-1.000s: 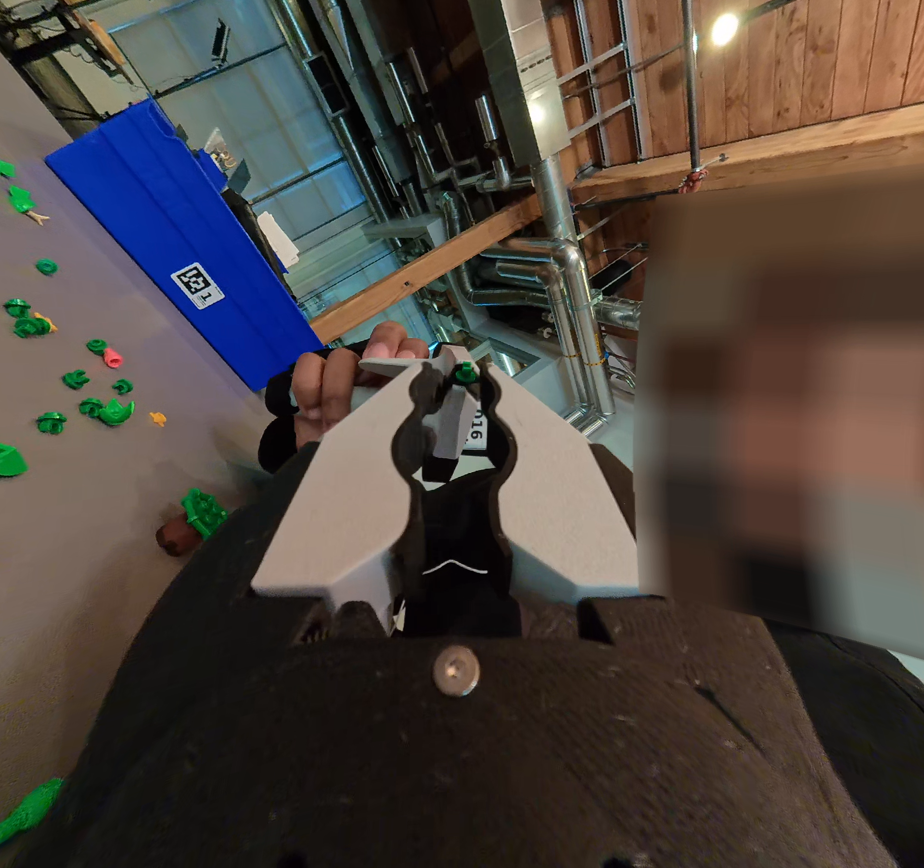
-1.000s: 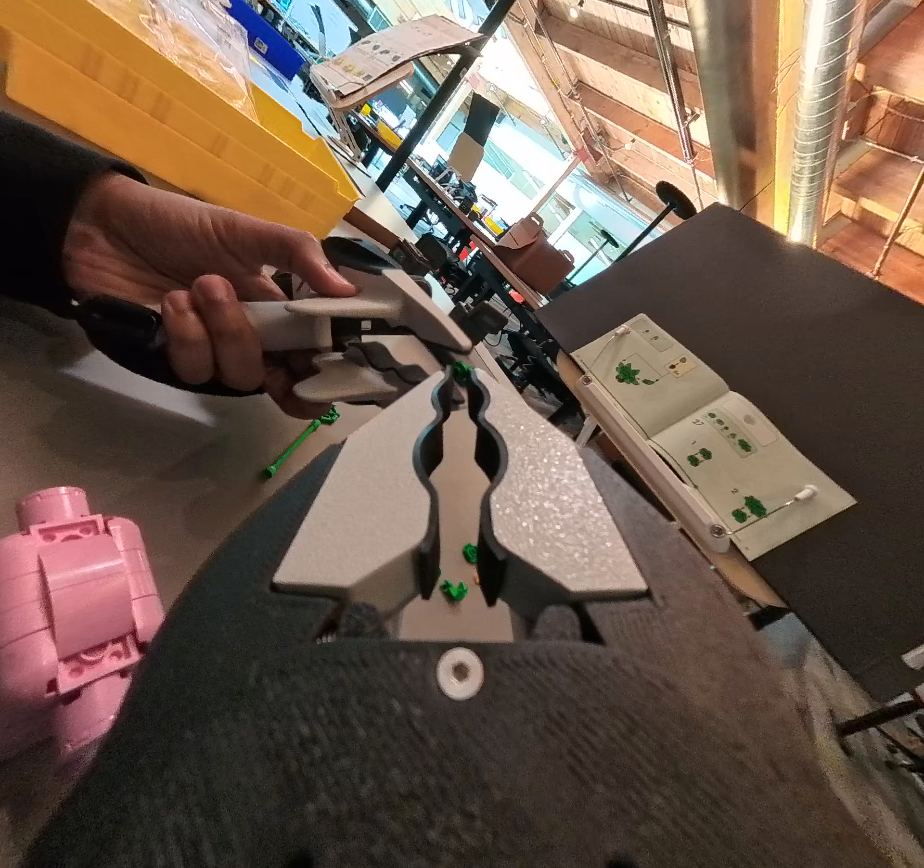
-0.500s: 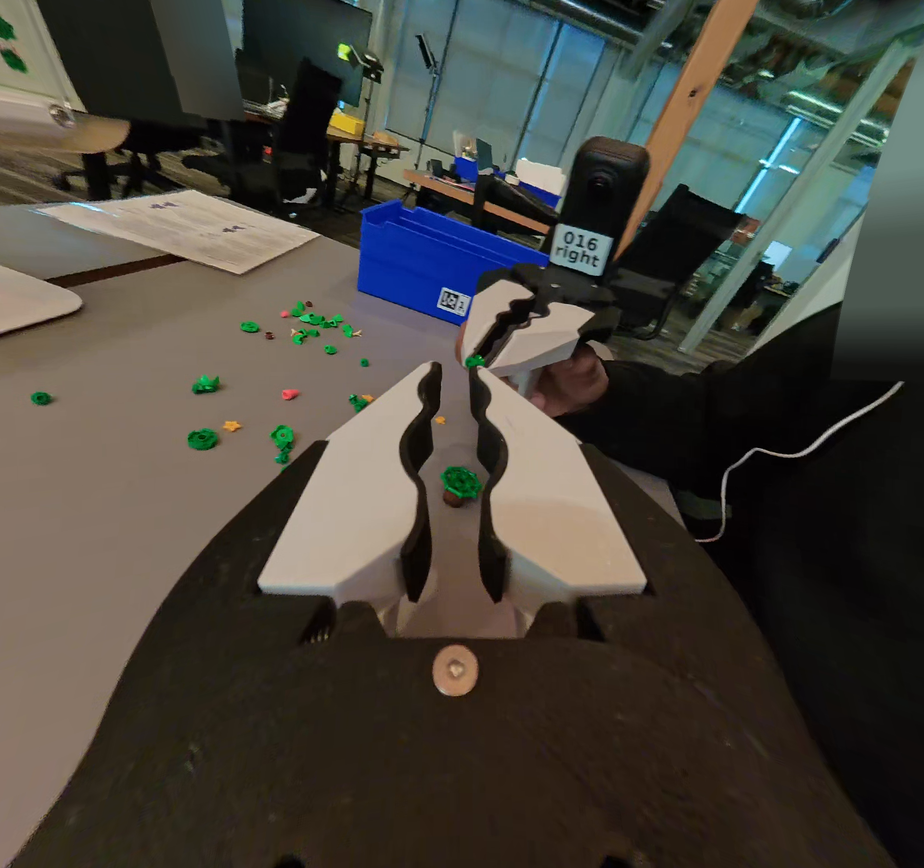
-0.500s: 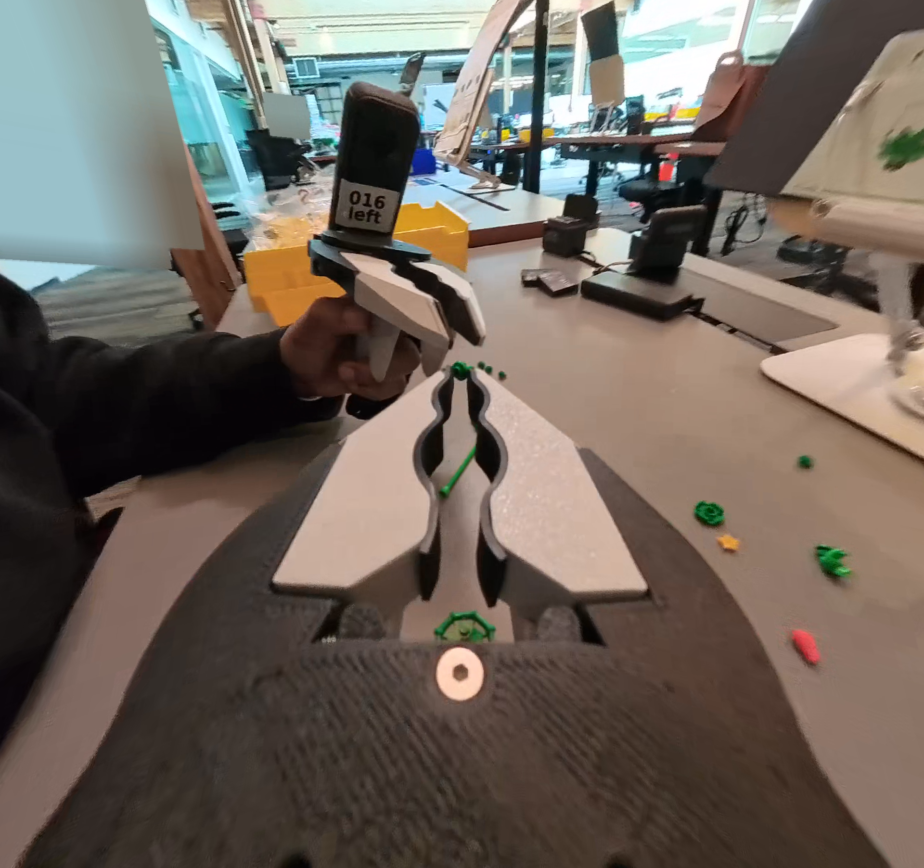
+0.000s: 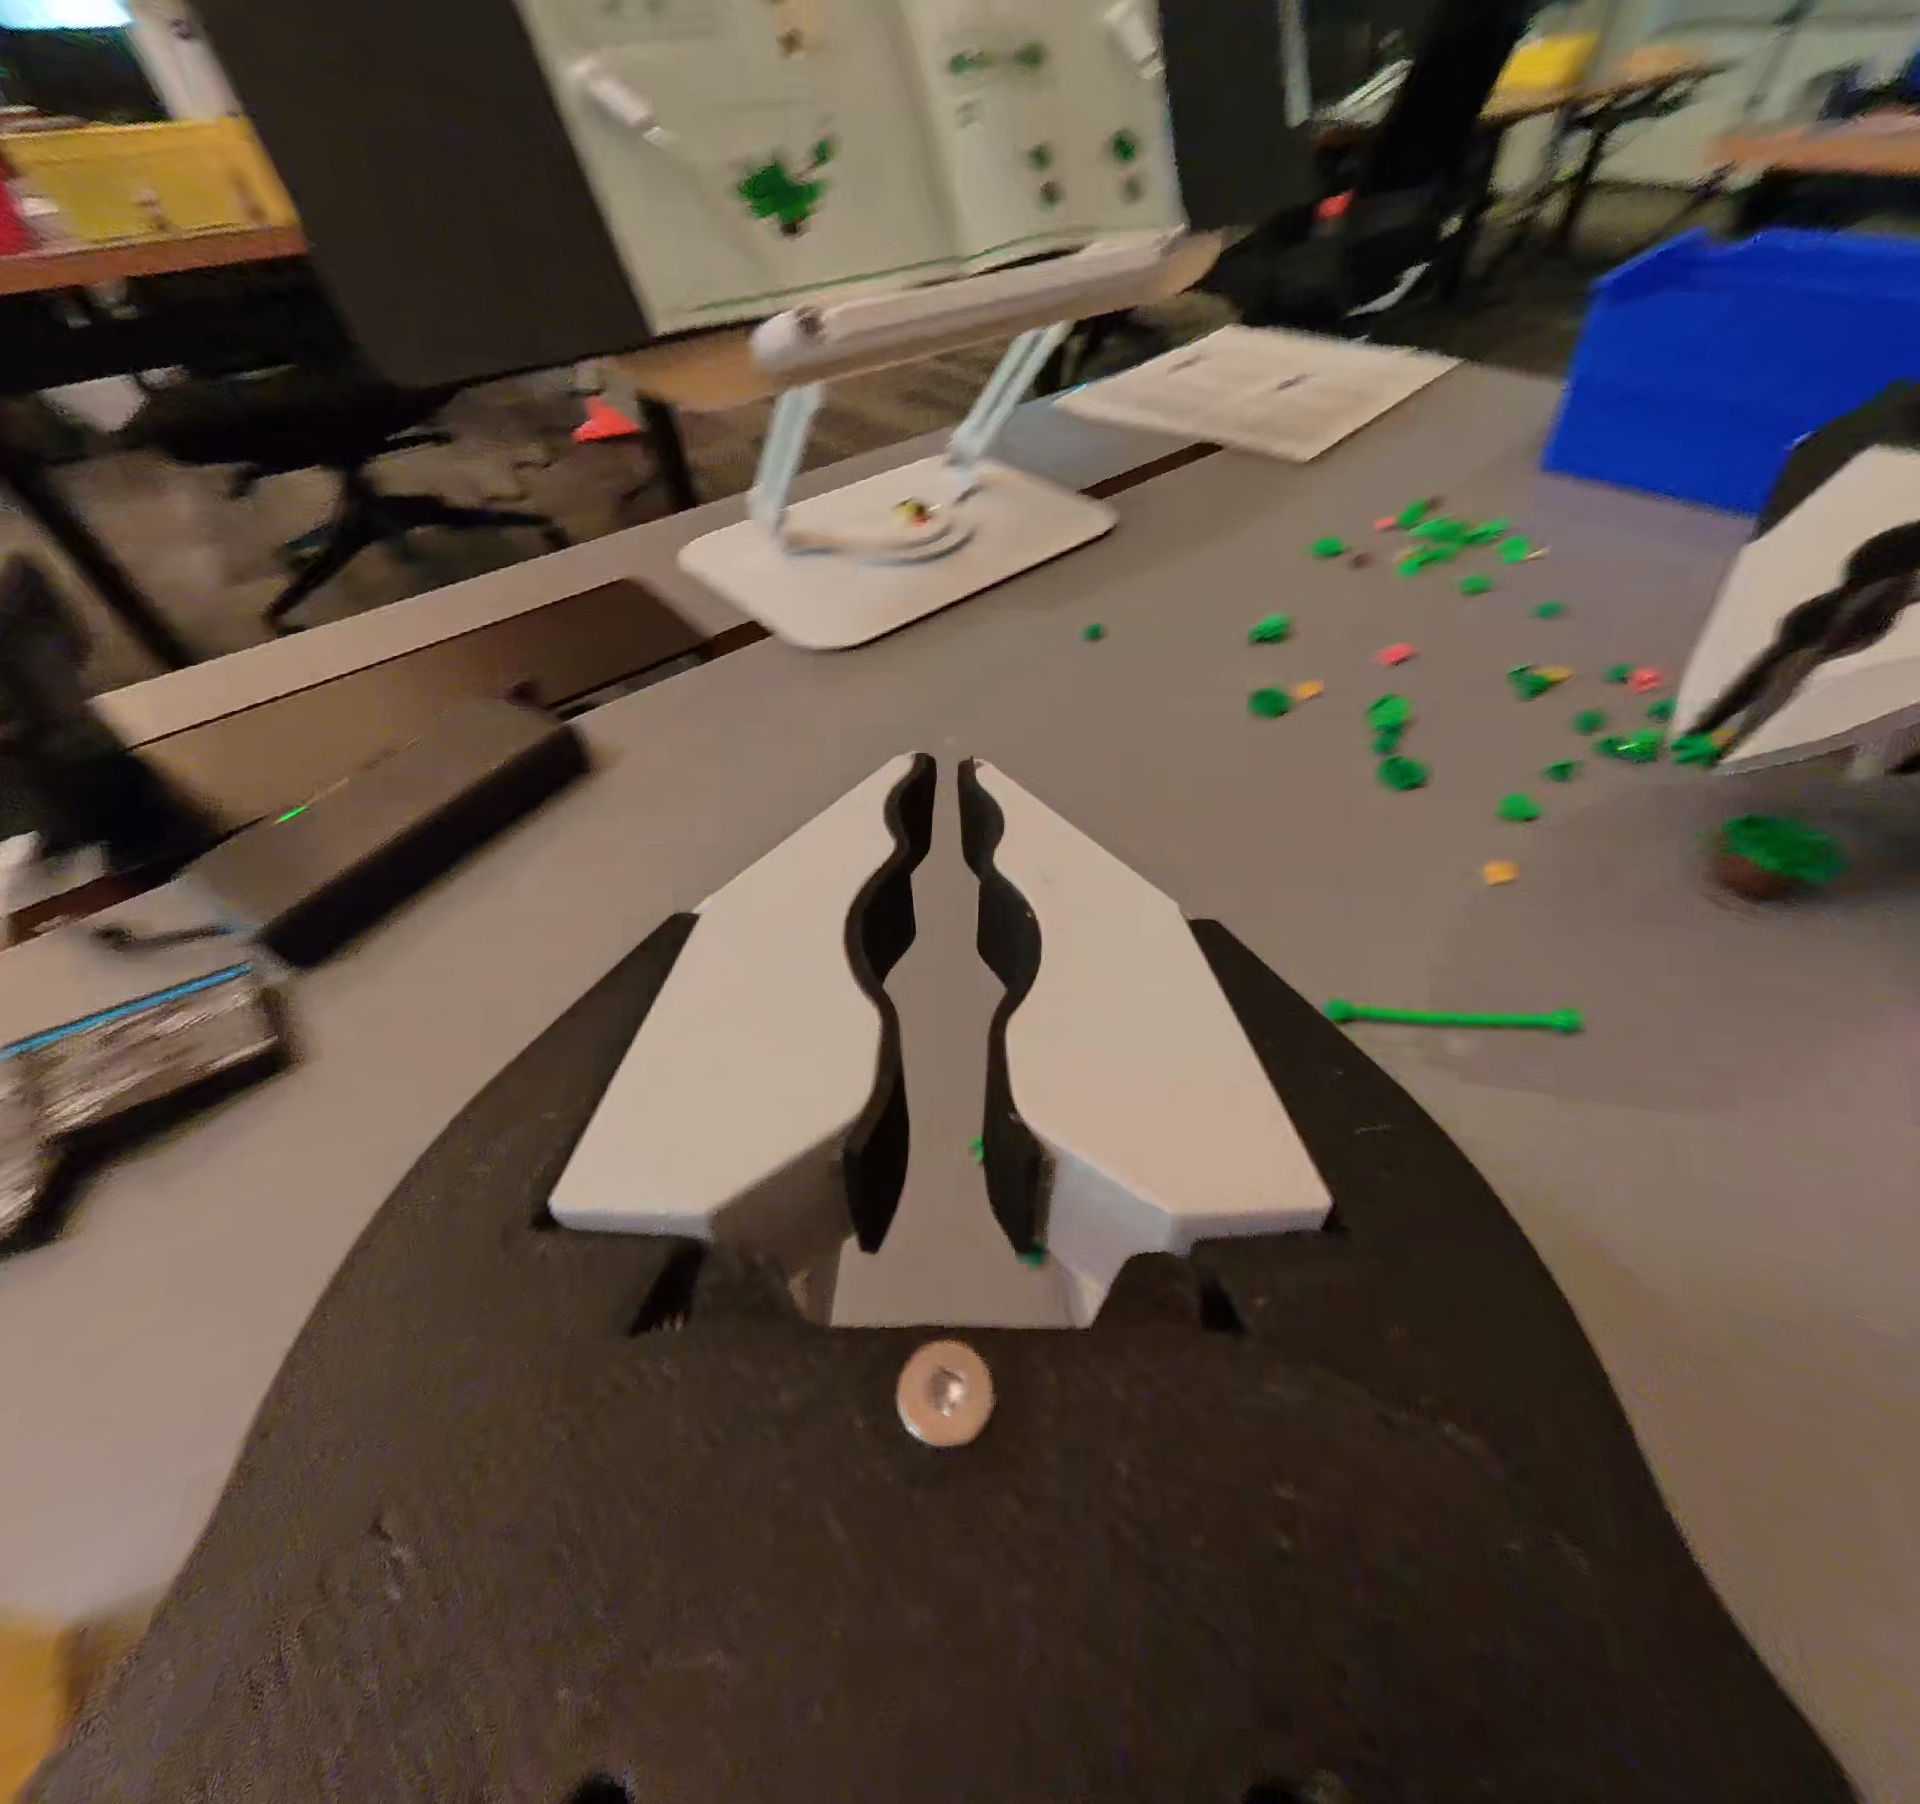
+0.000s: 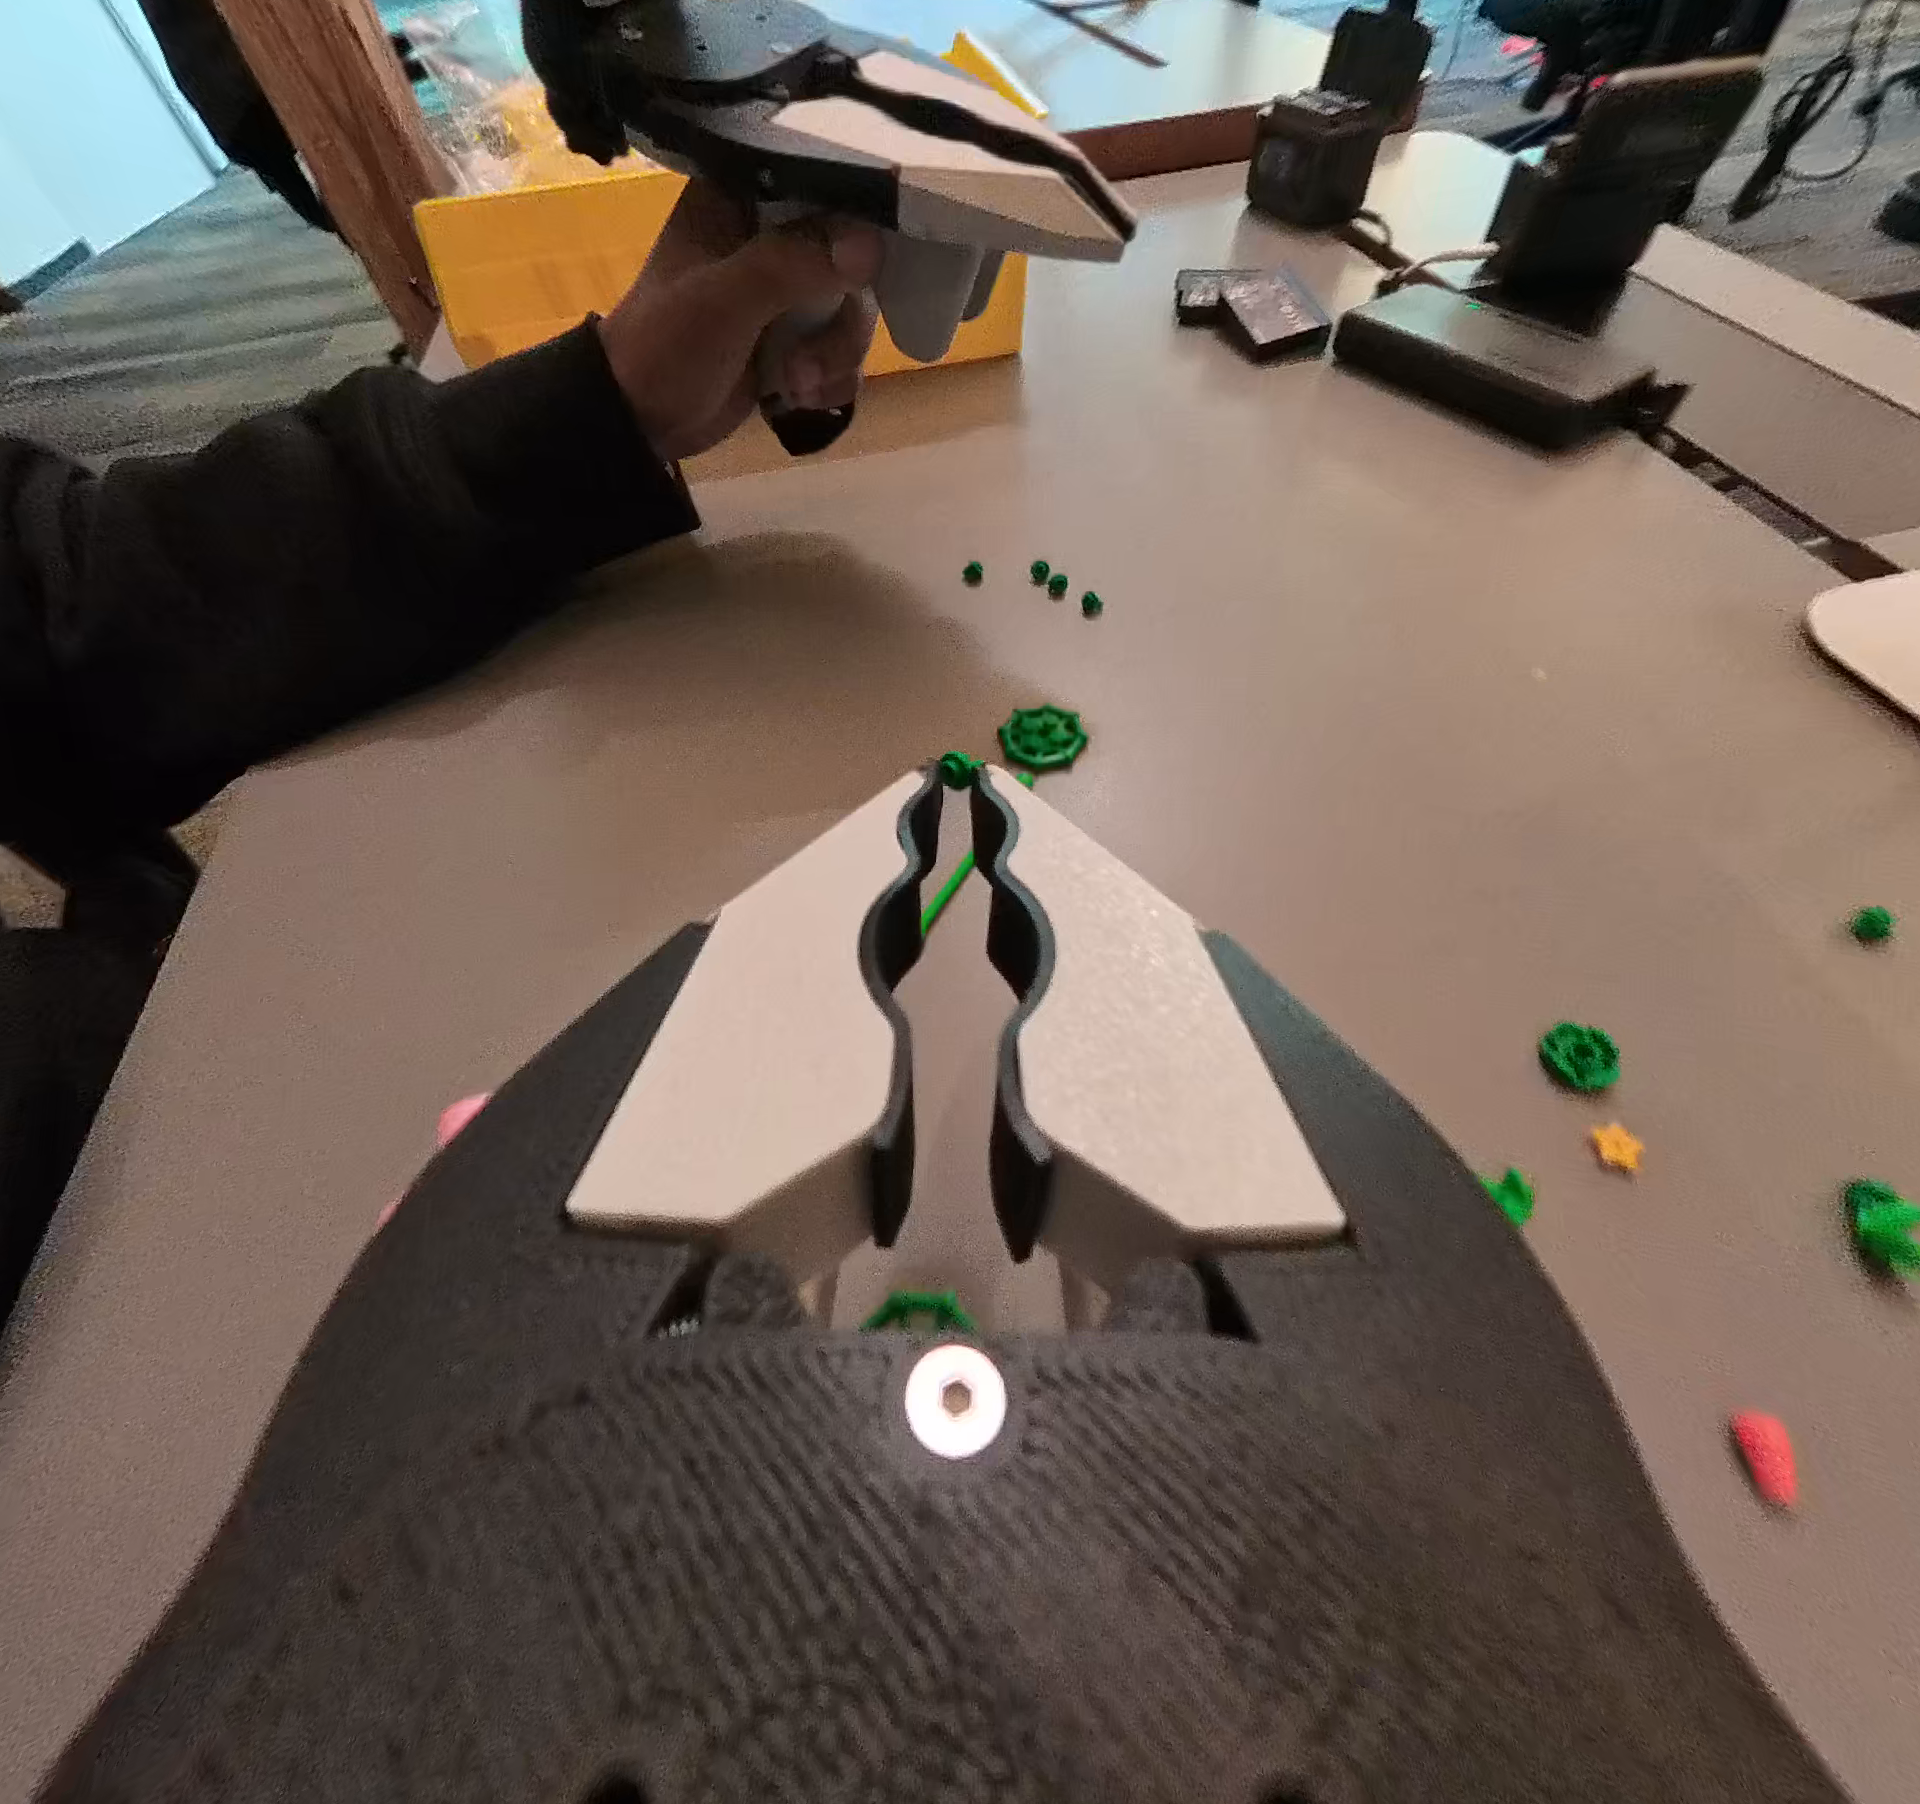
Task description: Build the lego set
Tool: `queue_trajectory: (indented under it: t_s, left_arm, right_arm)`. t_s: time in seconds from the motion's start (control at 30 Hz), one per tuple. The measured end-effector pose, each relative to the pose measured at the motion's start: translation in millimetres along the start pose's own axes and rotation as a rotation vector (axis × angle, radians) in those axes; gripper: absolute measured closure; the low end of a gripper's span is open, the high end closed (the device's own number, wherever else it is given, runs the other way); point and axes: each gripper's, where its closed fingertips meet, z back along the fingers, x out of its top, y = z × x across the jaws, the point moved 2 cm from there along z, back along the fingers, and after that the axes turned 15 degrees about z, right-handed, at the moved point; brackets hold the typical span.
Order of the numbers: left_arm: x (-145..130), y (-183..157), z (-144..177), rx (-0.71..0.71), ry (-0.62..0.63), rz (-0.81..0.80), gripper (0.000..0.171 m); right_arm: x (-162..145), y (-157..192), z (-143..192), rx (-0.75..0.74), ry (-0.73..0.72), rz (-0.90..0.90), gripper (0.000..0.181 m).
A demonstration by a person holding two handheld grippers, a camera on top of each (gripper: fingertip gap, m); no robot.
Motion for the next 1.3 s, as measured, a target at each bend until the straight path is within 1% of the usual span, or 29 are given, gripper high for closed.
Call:
queue_trajectory:
  t_s: [0.07,0.17,0.23,0.3,0.37,0.5,0.67,0.77,1.03,1.17,1.3]
  left_arm:
    - [-1,16,7,0.056,0.005,0.003,0.171]
    - [-1,24,9,0.067,0.001,0.056,0.171]
    - [0,27,11,0.076,0.000,0.068,0.171]
    - [-1,30,13,0.093,0.007,0.057,0.171]
    - [-2,34,15,0.115,0.017,0.040,0.171]
    - [-2,41,19,0.127,0.028,0.032,0.171]
    - [3,45,25,0.114,0.002,0.069,0.171]
    - [7,42,26,0.091,-0.021,0.092,0.171]
    - [5,40,24,0.097,-0.009,0.071,0.171]
    - [4,42,24,0.099,-0.005,0.076,0.171]
    - [4,41,24,0.094,-0.004,0.077,0.171]
  right_arm:
    - [6,-10,-21,0.028,0.025,0.007,0.178]
    - [9,-29,-61,0.075,0.100,-0.022,0.178]
    - [5,-38,-91,0.114,0.155,-0.066,0.178]
    - [-2,-39,-116,0.166,0.218,-0.115,0.178]
    - [-12,-39,-132,0.186,0.283,-0.144,0.178]
    - [-24,-47,-148,0.144,0.373,-0.125,0.178]
    - [-32,-51,-158,0.119,0.422,-0.136,0.177]
    - [-33,-52,-160,0.108,0.412,-0.155,0.178]
    - [-31,-51,-156,0.110,0.417,-0.150,0.175]
    - [-24,-52,-146,0.097,0.410,-0.130,0.171]
    - [-8,-60,-119,0.041,0.361,-0.096,0.169]
